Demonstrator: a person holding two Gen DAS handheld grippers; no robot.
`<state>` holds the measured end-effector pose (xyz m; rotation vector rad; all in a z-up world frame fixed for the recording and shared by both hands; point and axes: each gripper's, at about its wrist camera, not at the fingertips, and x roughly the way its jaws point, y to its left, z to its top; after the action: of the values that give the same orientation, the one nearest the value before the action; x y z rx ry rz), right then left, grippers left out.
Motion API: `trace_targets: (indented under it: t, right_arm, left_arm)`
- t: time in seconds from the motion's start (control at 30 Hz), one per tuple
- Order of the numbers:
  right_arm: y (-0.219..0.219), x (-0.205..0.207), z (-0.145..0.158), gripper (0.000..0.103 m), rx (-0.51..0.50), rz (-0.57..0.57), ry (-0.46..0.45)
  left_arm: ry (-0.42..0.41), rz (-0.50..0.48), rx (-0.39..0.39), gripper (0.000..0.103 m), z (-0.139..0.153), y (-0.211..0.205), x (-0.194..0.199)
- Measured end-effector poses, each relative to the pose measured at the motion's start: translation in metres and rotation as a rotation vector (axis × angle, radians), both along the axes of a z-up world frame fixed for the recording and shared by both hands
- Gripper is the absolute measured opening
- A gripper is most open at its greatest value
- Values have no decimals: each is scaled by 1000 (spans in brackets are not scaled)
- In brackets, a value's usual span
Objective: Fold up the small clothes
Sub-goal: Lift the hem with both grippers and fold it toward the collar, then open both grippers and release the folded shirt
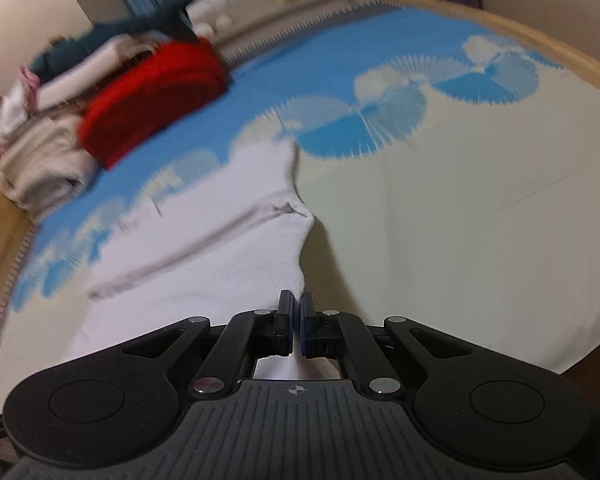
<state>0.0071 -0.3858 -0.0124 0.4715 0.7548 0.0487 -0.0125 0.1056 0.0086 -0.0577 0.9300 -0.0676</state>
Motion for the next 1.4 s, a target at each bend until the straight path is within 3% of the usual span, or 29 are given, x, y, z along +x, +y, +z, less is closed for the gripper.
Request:
trace_targets:
  t: [0.17, 0.33, 0.5, 0.73, 0.8, 0.9, 0.97, 1.0, 1.07, 1.13, 1.2, 1.27, 1.4]
  right_arm:
    - [-23, -46, 38, 2, 21, 28, -68]
    - [-35, -60, 34, 2, 73, 24, -41]
    - [-29, -16, 16, 2, 27, 25, 7]
    - [-28, 124, -28, 2, -23, 36, 106]
    - [-26, 156, -42, 4, -51, 10, 135]
    - [-22, 171, -52, 11, -196, -33, 94]
    - [-23, 169, -63, 13, -198, -1, 112]
    - [-23, 169, -65, 13, -199, 13, 130]
    - [-20, 166, -61, 14, -231, 56, 93]
    - [-15, 166, -62, 22, -293, 109, 84]
    - [-17, 166, -70, 25, -324, 136, 115]
    - [-22, 166, -79, 26, -308, 160, 168]
    - [-22, 162, -89, 27, -334, 204, 221]
  left_arm:
    - [-33, 6, -85, 4, 27, 19, -49]
    - [-18, -13, -144, 4, 34, 31, -56]
    - [6, -50, -116, 4, 20, 43, 5]
    - [110, -45, -139, 5, -24, 55, 156]
    - [125, 3, -164, 7, -38, 62, 185]
    - [72, 120, -247, 16, -55, 88, 192]
    - [148, 179, -307, 18, -65, 104, 193]
    - [142, 173, -306, 19, -63, 108, 192]
    - [128, 124, -250, 29, -59, 111, 192]
    - [164, 83, -216, 34, -65, 110, 192]
    - [189, 18, -171, 34, -69, 100, 187]
    - [160, -41, -104, 39, -67, 88, 183]
    - [92, -78, -120, 53, -64, 74, 185]
